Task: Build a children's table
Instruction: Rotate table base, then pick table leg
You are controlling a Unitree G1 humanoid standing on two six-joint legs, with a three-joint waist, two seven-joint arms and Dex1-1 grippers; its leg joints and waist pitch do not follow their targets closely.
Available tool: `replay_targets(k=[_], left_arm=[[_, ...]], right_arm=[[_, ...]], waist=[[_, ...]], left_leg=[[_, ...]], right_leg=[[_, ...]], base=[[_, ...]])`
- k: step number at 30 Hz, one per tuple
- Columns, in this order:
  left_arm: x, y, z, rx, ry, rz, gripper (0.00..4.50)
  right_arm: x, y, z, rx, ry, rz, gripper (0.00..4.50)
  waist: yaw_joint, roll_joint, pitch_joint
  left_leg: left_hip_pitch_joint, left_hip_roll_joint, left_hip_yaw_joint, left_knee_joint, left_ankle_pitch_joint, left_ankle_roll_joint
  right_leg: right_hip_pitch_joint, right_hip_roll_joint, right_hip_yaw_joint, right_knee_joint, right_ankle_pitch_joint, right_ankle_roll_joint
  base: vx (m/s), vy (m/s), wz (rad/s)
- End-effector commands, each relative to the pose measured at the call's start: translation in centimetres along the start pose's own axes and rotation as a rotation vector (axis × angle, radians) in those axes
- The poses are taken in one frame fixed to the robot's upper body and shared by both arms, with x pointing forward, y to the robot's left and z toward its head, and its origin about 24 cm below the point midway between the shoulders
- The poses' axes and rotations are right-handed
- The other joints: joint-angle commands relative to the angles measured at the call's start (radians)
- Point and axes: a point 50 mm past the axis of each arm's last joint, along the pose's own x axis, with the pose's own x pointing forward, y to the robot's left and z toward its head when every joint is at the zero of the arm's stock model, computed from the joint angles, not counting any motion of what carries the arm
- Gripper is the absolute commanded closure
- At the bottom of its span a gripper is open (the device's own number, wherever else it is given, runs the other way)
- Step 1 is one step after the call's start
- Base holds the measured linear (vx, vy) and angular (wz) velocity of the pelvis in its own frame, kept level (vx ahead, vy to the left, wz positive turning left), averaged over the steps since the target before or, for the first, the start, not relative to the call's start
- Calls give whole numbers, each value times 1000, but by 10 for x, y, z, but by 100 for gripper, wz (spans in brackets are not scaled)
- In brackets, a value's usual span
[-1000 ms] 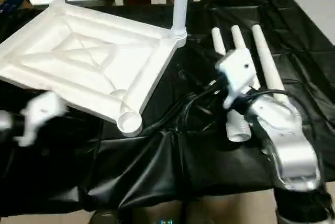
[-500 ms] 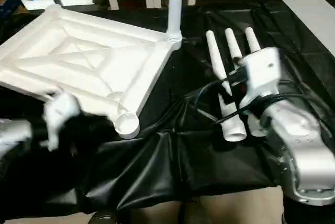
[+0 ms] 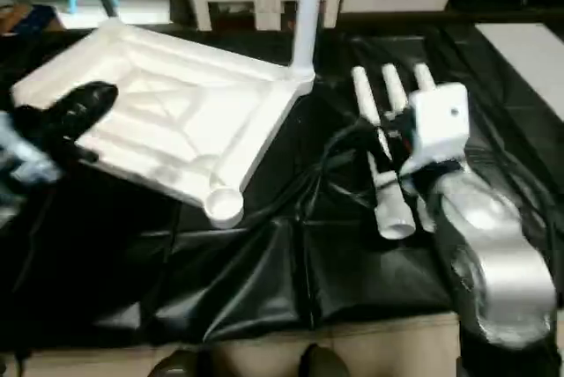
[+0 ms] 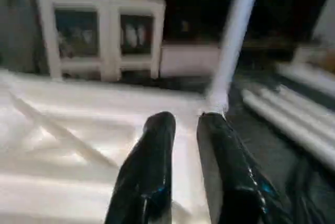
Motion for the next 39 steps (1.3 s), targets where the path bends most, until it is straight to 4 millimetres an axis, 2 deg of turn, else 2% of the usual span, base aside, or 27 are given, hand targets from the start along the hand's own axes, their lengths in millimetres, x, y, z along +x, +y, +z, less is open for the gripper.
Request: replay_targets(k=[1, 2, 3, 4, 5, 6, 7, 8, 9, 10, 13, 14, 15, 16, 18, 19, 21, 23, 25, 26, 27, 28, 30, 32, 34, 36, 39], left_arm=[[16, -26, -13, 97, 63, -84, 350], [16, -26, -13, 97, 63, -84, 350], [19, -37, -15, 114, 79, -149, 350], [21, -49, -14, 143, 75, -232, 350], [23, -61, -12, 166, 66, -317, 350], [25, -70, -10, 184, 63, -375, 350], [25, -70, -10, 184, 63, -375, 350], [25, -70, -10, 184, 63, -375, 350], [30, -69, -6, 145, 42, -343, 350], [33, -65, -5, 108, 31, -293, 350], [34, -54, -15, 137, 66, -181, 350], [31, -55, -17, 152, 79, -193, 350], [30, -55, -18, 158, 83, -202, 350], [27, -58, -17, 152, 75, -238, 350], [22, -65, -13, 121, 67, -330, 350], [20, -68, -13, 136, 71, -363, 350], [18, -71, -13, 151, 79, -395, 350], [18, -71, -13, 151, 81, -397, 350], [14, -74, -14, 159, 97, -426, 350], [12, -75, -15, 168, 103, -439, 350], [11, -75, -14, 174, 106, -447, 350], [10, -74, -14, 174, 106, -448, 350], [7, -71, -13, 185, 118, -462, 350], [3, -70, -13, 196, 131, -485, 350], [-1, -70, -13, 202, 144, -516, 350], [-5, -70, -13, 211, 157, -553, 350], [-5, -69, -12, 214, 156, -553, 350]], right_arm=[[12, -7, -3, 65, 49, 16, 55], [12, -7, -3, 65, 49, 16, 55], [19, -10, -3, 49, 77, 33, 37], [25, -14, -4, 21, 111, 33, 29], [32, -17, -5, -10, 141, 30, 18], [38, -18, -6, -14, 170, 55, 18], [38, -18, -6, -14, 170, 55, 8], [38, -18, -6, -14, 170, 55, 8], [44, -15, -10, -6, 209, 114, 8], [48, -14, -13, -3, 229, 144, 8], [56, -13, -25, -4, 280, 176, 8], [59, -13, -28, -10, 288, 183, 8], [60, -14, -29, -13, 290, 188, 8], [64, -14, -30, -2, 300, 204, 8], [71, -14, -31, -2, 319, 213, 8], [73, -14, -33, -6, 333, 208, 8], [77, -14, -34, -19, 346, 205, 8], [79, -14, -35, -27, 347, 206, 8], [85, -7, -35, -6, 351, 278, 8], [87, -2, -35, 5, 360, 317, 8], [88, 1, -35, 11, 369, 346, 8], [89, 1, -35, 10, 372, 352, 8], [91, -2, -34, -19, 402, 325, 8], [92, -3, -34, -20, 419, 317, 8], [93, -3, -36, -5, 450, 315, 8], [94, -6, -40, -19, 501, 275, 8], [95, -8, -38, -2, 512, 247, 8]], waist=[[-7, -2, -68], [-7, -4, -71], [-9, 5, -67], [-11, 8, -67], [-11, 4, -67], [-14, -6, -63], [-13, -7, -63], [-12, 1, -57], [-19, -4, -58], [-20, -2, -60], [-25, -5, -60], [-31, -7, -57], [-30, -5, -60], [-27, -12, -62], [-27, -12, -63], [-23, -9, -62], [-20, -5, -56], [-20, -6, -59], [-19, -2, -63], [-20, -11, -59], [-18, -5, -61], [-19, -12, -62], [-17, -13, -65], [-16, -13, -68], [-13, -9, -70], [-12, -10, -74], [-7, -7, -67]], left_leg=[[31, -14, -15, -73, -399, -26], [24, -14, -19, -77, -393, -22], [19, -11, -26, -84, -403, -22], [17, -9, -30, -87, -411, -21], [15, -9, -36, -89, -417, -19], [12, -12, -37, -90, -428, -17], [24, -16, -31, -83, -434, -9], [25, -17, -31, -83, -437, -6], [17, -18, -31, -83, -430, -2], [17, -17, -31, -82, -426, 0], [17, -19, -29, -79, -415, 14], [10, -19, -30, -81, -405, 20], [13, -17, -30, -79, -397, 21], [12, -15, -28, -79, -382, 27], [12, -14, -26, -77, -364, 32], [11, -11, -26, -78, -350, 36], [12, -9, -23, -80, -349, 40], [13, -8, -21, -79, -339, 41], [12, -5, -21, -77, -314, 48], [7, -6, -18, -79, -310, 53], [8, -4, -20, -79, -299, 59], [6, -3, -19, -77, -280, 65], [10, -2, -14, -74, -242, 70], [4, -5, -14, -72, -188, 82], [4, -3, -10, -70, -128, 110], [4, -3, -10, -68, -103, 120], [6, -2, -7, -70, -136, 104]], right_leg=[[27, -8, 5, -111, -604, 32], [34, -9, 2, -112, -594, 33], [40, -11, -1, -107, -561, 22], [46, -12, -3, -108, -520, 5], [50, -12, -6, -108, -503, -6], [51, -12, -3, -104, -484, -24], [41, -14, 1, -112, -490, -41], [36, -16, 3, -113, -493, -49], [46, -14, 1, -108, -484, -66], [49, -17, 0, -109, -476, -77], [47, -16, 1, -109, -456, -99], [51, -16, 0, -108, -456, -103], [49, -18, 1, -106, -456, -108], [48, -18, 3, -105, -438, -121], [48, -21, 5, -98, -415, -154], [47, -23, 6, -97, -397, -172], [44, -21, 7, -94, -381, -179], [46, -21, 9, -92, -360, -184], [48, -21, 10, -82, -309, -217], [49, -20, 11, -86, -305, -217], [51, -22, 12, -80, -287, -230], [53, -24, 13, -77, -277, -237], [50, -22, 16, -77, -244, -253], [56, -23, 16, -68, -202, -267], [55, -21, 17, -62, -135, -290], [57, -20, 16, -56, -111, -306], [54, -20, 17, -62, -154, -303]], base=[[-64, 34, -4], [-58, 36, -10], [0, 0, 0], [0, 0, 0], [0, 0, 0], [0, 0, 0], [0, 0, 0], [0, 0, 0], [0, 0, 0], [0, 0, 0], [0, 0, 0], [0, 0, 0], [0, 0, 0], [0, 0, 0], [0, 0, 0], [0, 0, 0], [0, 0, 0], [0, 0, 0], [0, 0, 0], [0, 0, 0], [0, 0, 0], [0, 0, 0], [51, -12, 5], [25, -7, 3], [0, 0, 0], [0, 0, 0], [0, 0, 0]])
